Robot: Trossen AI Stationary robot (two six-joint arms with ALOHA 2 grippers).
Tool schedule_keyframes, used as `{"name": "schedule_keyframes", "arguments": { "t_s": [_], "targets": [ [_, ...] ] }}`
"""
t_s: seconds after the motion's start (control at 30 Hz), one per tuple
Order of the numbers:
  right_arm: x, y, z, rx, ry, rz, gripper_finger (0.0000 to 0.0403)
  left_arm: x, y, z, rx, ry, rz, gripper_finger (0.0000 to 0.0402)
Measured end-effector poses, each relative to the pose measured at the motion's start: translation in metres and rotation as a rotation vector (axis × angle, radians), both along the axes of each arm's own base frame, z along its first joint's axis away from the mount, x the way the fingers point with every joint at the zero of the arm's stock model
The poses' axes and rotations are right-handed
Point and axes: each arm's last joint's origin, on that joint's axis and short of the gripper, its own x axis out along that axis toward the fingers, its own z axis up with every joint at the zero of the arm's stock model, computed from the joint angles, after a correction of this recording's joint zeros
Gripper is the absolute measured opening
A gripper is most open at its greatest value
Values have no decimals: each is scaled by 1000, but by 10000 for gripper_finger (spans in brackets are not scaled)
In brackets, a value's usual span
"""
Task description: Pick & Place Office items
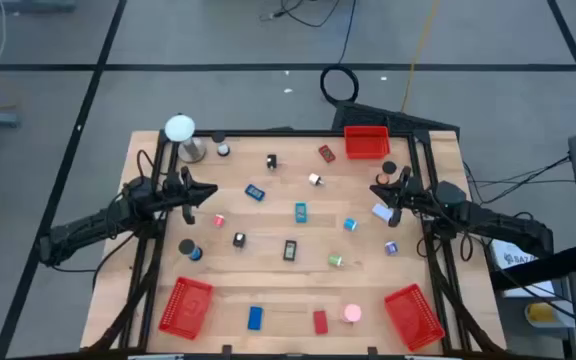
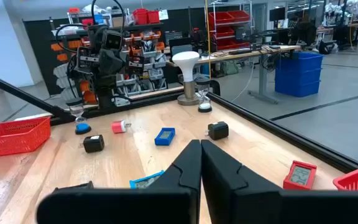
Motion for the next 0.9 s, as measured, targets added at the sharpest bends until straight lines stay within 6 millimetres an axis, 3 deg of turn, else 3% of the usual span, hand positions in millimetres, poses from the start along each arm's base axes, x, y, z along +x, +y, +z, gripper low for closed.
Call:
{"name": "schedule_keyframes", "arguments": {
  "t_s": [0.47, 0.73, 0.9],
  "targets": [
    [0, 0, 0, -4, 2, -1, 2, 0, 0, 0, 0, 0, 0, 31],
    [0, -1, 0, -188, 68, -26, 2, 0, 0, 0, 0, 0, 0, 31],
    [0, -1, 0, -197, 72, -26, 2, 0, 0, 0, 0, 0, 0, 31]
  ]
}}
